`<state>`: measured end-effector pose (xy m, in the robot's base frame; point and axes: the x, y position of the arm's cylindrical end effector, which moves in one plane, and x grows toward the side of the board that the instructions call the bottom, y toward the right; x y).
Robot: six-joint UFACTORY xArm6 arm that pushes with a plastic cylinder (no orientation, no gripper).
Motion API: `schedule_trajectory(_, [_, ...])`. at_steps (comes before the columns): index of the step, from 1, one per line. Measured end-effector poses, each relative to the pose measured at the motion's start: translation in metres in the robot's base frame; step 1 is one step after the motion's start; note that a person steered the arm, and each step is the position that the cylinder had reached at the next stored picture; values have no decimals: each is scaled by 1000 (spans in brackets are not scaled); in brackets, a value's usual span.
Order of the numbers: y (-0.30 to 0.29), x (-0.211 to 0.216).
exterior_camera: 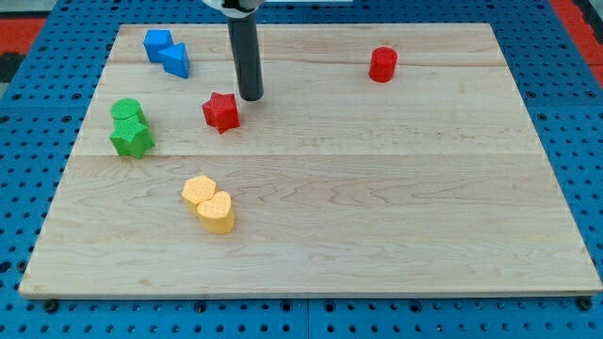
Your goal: Push the red star to the top right of the green star
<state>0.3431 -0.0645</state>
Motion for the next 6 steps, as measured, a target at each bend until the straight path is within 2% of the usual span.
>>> schedule_trajectory(2, [-57,38])
schedule_trajectory(3, [-57,42])
schedule_trajectory(4, [10,44])
schedule_trajectory(5, [128,41])
schedule_trajectory(6, [251,19])
